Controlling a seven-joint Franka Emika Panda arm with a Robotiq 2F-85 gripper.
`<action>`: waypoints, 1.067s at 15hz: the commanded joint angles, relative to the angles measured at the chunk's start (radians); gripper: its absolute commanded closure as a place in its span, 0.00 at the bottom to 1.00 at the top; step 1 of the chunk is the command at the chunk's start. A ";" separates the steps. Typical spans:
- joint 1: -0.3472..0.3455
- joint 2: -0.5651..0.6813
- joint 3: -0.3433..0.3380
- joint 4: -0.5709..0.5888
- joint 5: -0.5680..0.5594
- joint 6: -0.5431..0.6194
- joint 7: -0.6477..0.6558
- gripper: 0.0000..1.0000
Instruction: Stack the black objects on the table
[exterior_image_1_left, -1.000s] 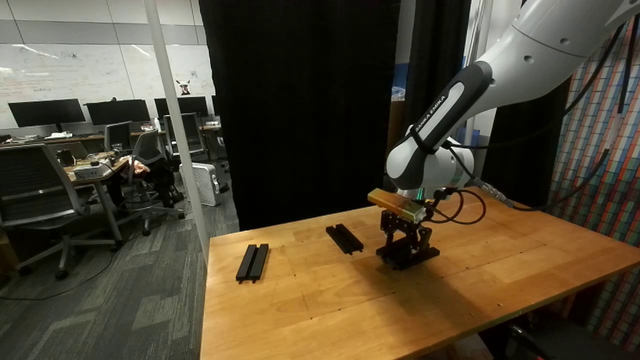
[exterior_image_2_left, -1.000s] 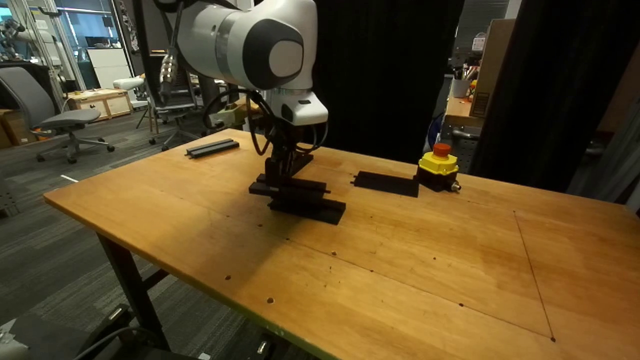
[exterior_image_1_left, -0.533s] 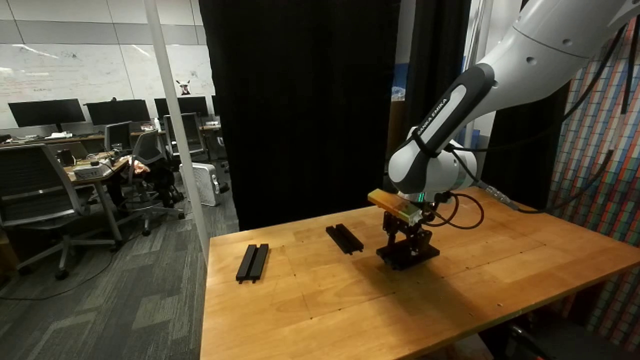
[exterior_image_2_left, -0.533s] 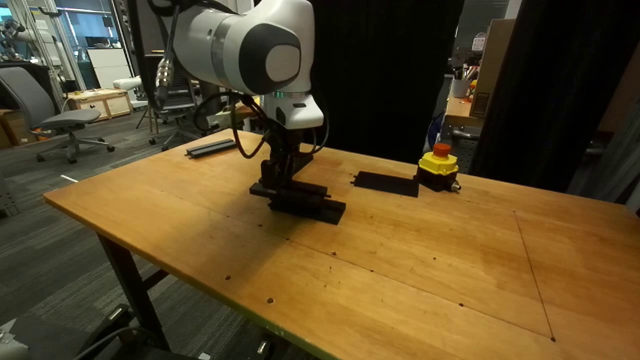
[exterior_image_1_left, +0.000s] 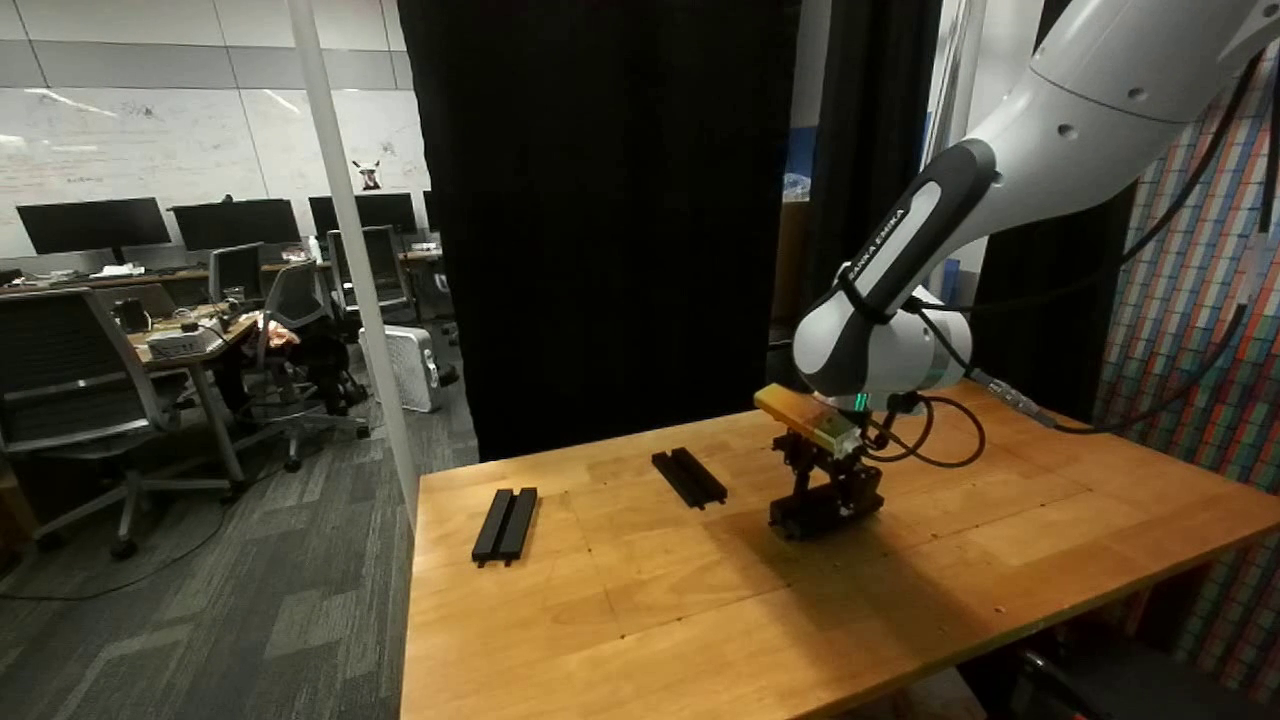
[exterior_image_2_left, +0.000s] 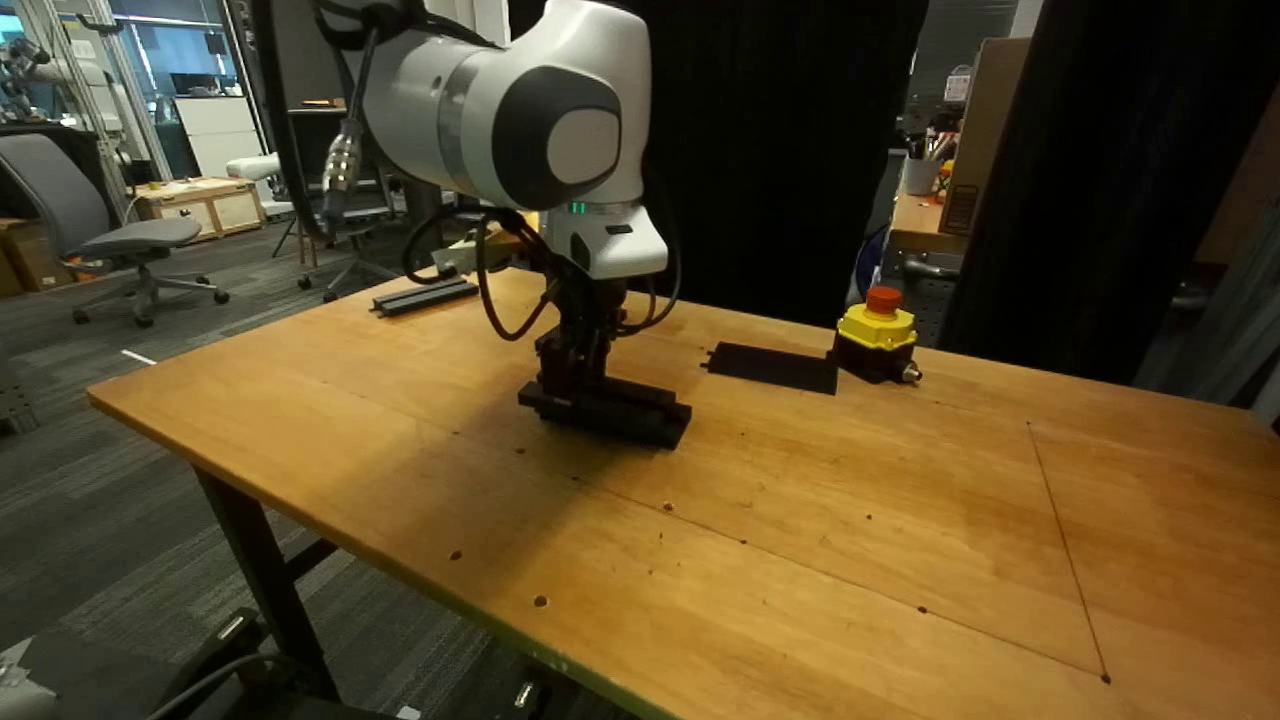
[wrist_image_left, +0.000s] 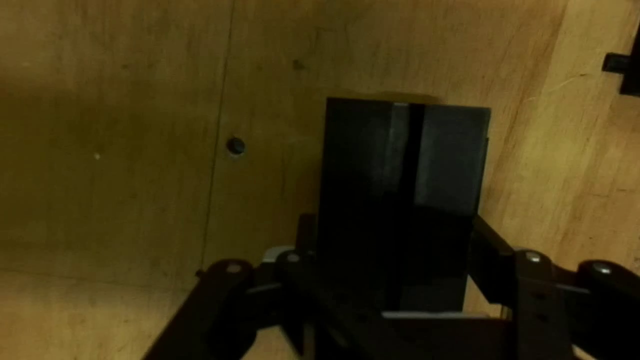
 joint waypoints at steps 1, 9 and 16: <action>-0.012 0.003 -0.010 0.010 -0.023 0.015 -0.014 0.54; -0.018 0.037 -0.023 0.062 -0.055 -0.009 -0.034 0.54; -0.028 0.067 -0.014 0.098 -0.012 -0.028 -0.087 0.54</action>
